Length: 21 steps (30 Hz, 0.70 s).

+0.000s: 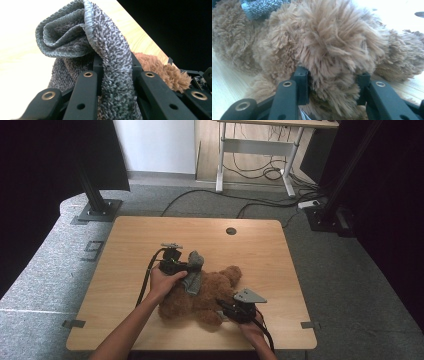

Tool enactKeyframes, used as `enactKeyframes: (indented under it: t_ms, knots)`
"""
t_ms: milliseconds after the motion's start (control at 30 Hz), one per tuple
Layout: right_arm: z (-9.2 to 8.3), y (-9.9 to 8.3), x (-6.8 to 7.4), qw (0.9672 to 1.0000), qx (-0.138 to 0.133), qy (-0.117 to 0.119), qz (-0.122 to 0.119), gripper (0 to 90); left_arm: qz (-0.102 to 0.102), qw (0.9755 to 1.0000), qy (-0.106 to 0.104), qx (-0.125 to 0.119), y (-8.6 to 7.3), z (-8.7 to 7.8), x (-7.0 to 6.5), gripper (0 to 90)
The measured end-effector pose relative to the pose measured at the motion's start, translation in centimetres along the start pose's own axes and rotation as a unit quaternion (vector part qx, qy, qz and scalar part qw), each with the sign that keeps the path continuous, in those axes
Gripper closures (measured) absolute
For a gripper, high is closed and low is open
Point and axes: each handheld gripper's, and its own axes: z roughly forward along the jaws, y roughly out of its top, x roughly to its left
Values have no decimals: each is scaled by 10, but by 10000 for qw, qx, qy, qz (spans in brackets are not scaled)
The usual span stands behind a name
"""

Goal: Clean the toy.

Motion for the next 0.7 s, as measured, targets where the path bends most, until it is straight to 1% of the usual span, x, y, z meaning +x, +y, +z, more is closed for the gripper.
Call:
enactKeyframes:
  t_ms: [100, 167, 367, 433, 500, 533, 600, 633, 700]
  knots:
    - [0, 0, 0, 10000, -6, 0, 4, 587, 126, 9999, -3, 16, 3, 4, -7, 754]
    - [1, 0, 1, 10000, -23, 2, 11, 587, 152, 9999, -55, 28, 5, 8, -11, 754]
    - [2, 0, 2, 10000, -25, 13, 12, 587, 370, 9992, -39, 144, 15, 26, -25, 755]
    - [2, 0, 3, 10000, -19, 9, -15, 587, 409, 9990, -90, 183, 20, 34, -31, 755]
    - [3, 0, 4, 10000, -21, 0, -53, 587, 508, 9983, -120, 263, 24, 41, -36, 755]
    - [3, 0, 5, 10000, -22, -4, -63, 587, 508, 9982, -132, 298, 26, 45, -39, 755]
    - [3, 0, 7, 10000, -29, -16, -89, 587, 542, 9975, -153, 419, 27, 54, -43, 754]
    - [4, 0, 7, 9999, -31, -17, -99, 587, 569, 9969, -124, 525, 27, 60, -44, 754]
    - [4, 0, 7, 9999, -22, -23, -109, 586, 600, 9948, -37, 827, 26, 69, -44, 753]
